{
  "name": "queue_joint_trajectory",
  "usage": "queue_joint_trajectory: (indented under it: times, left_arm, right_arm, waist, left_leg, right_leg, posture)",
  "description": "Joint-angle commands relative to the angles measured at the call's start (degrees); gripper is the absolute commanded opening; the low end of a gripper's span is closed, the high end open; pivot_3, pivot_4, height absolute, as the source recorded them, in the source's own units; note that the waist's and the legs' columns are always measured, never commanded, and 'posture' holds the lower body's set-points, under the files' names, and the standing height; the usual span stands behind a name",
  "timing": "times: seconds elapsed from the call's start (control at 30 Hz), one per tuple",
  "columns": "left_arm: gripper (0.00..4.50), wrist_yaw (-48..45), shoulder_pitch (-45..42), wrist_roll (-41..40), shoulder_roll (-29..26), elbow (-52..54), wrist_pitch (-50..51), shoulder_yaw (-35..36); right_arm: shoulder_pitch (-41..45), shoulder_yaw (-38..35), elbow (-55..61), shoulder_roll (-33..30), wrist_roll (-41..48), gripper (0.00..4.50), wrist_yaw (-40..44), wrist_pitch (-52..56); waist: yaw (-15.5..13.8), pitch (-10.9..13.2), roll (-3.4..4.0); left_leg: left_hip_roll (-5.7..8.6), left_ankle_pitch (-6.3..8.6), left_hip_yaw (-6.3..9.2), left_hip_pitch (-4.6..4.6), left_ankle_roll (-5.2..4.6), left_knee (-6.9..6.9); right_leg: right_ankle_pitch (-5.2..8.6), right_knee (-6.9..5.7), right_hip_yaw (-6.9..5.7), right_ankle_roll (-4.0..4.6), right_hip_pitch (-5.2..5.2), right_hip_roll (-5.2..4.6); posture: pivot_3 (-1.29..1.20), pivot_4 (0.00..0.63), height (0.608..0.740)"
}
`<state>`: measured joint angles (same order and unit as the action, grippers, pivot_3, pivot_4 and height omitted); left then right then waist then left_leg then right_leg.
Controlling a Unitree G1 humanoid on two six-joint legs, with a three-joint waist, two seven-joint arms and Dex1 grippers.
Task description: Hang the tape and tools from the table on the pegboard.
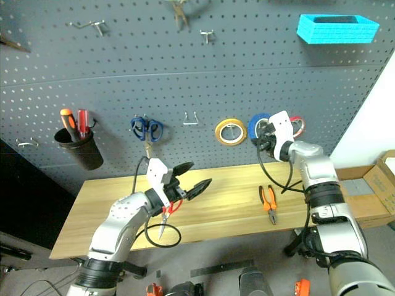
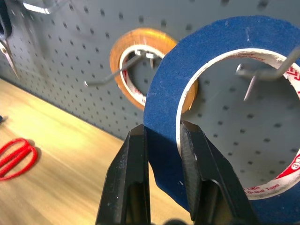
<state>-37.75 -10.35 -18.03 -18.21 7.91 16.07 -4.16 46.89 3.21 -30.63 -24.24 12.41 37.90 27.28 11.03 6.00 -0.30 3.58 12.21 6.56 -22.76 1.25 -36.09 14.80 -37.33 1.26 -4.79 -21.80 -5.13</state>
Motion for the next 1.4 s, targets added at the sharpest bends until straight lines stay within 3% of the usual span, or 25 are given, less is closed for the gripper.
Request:
queue_joint_trajectory:
  times: [0.03,0.43,0.6,0.73,0.9,1.03,1.17,1.4]
  left_arm:
    - [4.50,0.59,0.34,-1.12,-0.30,3.61,0.52,1.12]
    - [4.50,1.37,2.35,-1.41,-1.28,6.05,2.35,2.02]
    - [4.50,1.23,3.00,-1.43,-1.66,6.84,3.12,2.29]
    - [4.50,0.56,4.40,-1.58,-2.54,7.17,3.55,2.89]
    - [4.50,0.12,6.32,-2.33,-4.19,9.11,4.85,3.41]
    - [4.50,-0.98,10.01,-1.04,-7.53,11.79,6.96,1.66]
    - [4.50,-1.79,15.86,-1.45,-10.17,16.94,9.16,-0.64]
    - [4.50,-0.40,19.55,-2.61,-9.45,23.46,12.76,-3.48]
  right_arm:
    - [2.68,-1.07,-0.90,0.46,-0.98,0.36,-0.44,-2.68]
    - [-0.15,-2.35,3.70,-0.08,-1.75,4.30,-1.42,-2.02]
    - [-9.97,-3.91,19.40,-4.64,1.49,4.30,1.29,7.88]
    - [-24.94,-3.76,37.04,-12.85,8.68,4.30,9.32,18.67]
    - [-34.90,-2.38,42.88,-17.34,8.83,4.30,7.91,25.01]
    - [-32.43,-2.05,39.38,-11.65,5.25,4.30,-3.01,30.08]
    - [-27.76,-4.07,36.43,-4.48,2.24,4.30,-13.25,34.19]
    - [-22.09,-8.76,32.61,1.88,-1.81,4.30,-26.01,38.78]
  waist:
    - [-0.24,0.00,0.00]
    - [-2.44,0.17,0.09]
    - [-4.21,0.45,0.14]
    - [-6.15,1.11,0.24]
    - [-6.43,2.45,0.10]
    - [-5.98,3.66,-0.50]
    - [-6.28,5.13,-0.56]
    - [-7.98,8.18,-0.78]
  left_leg:
    - [0.00,0.00,0.00,0.00,0.00,0.00]
    - [-0.01,0.01,-0.07,0.04,-0.01,0.02]
    - [-0.01,0.02,-0.05,0.01,-0.03,0.05]
    - [-0.02,0.05,-0.02,-0.08,-0.08,0.06]
    - [-0.07,0.08,-0.17,-0.04,-0.13,0.02]
    - [-0.31,0.08,-0.46,0.16,-0.13,0.04]
    - [-0.32,0.08,-0.66,0.13,-0.13,0.05]
    - [-0.16,0.14,-0.76,-0.30,-0.23,0.06]
  right_leg:
    - [0.00,0.00,0.00,0.00,0.00,0.00]
    - [0.00,0.00,0.07,0.00,-0.01,0.03]
    - [0.01,0.06,0.06,0.00,-0.01,0.03]
    - [0.02,0.21,0.00,0.02,0.00,0.02]
    - [0.05,0.25,0.06,0.02,0.02,0.00]
    - [0.21,0.20,0.26,0.21,0.00,0.08]
    - [0.16,0.18,0.61,0.23,-0.18,0.13]
    - [-0.15,0.33,0.81,0.28,-0.55,0.01]
  posture:
    - [-0.14,0.080,0.740]
    - [-0.13,0.115,0.740]
    - [-0.13,0.136,0.740]
    - [-0.13,0.154,0.740]
    - [-0.13,0.180,0.740]
    - [-0.12,0.216,0.740]
    - [-0.11,0.254,0.740]
    - [-0.09,0.320,0.740]
